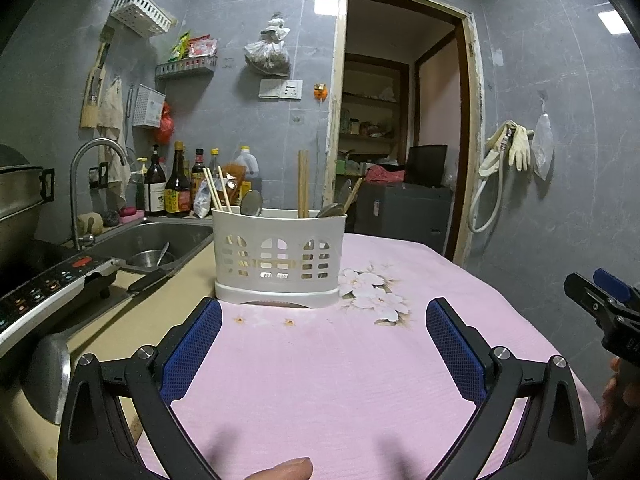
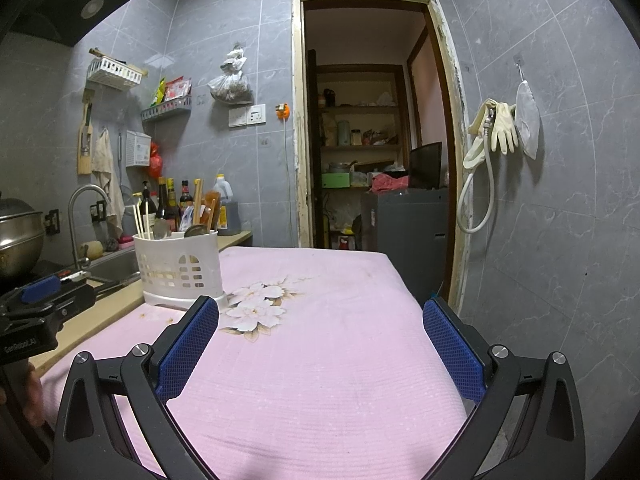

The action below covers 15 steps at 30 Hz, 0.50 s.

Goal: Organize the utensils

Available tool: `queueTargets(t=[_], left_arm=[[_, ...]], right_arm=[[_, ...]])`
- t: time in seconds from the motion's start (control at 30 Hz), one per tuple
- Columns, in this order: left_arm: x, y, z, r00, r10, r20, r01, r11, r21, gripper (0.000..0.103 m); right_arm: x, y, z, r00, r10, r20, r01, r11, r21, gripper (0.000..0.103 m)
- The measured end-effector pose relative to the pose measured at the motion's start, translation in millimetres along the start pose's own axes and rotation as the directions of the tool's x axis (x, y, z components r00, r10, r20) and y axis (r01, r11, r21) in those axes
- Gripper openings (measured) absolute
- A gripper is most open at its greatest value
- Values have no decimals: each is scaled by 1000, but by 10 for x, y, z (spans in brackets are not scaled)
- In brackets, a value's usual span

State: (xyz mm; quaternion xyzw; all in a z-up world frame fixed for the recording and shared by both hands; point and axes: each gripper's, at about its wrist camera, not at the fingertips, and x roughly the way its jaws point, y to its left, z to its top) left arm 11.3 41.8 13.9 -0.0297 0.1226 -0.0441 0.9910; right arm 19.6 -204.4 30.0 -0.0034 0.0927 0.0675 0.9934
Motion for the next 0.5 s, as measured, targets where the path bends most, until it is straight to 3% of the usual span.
queueTargets(t=[0.5], left_arm=[[32, 27, 14, 1000, 2, -26, -3, 1000, -24, 100]], right_arm=[[-55, 48, -24, 1000, 4, -4, -4, 1000, -4, 103]])
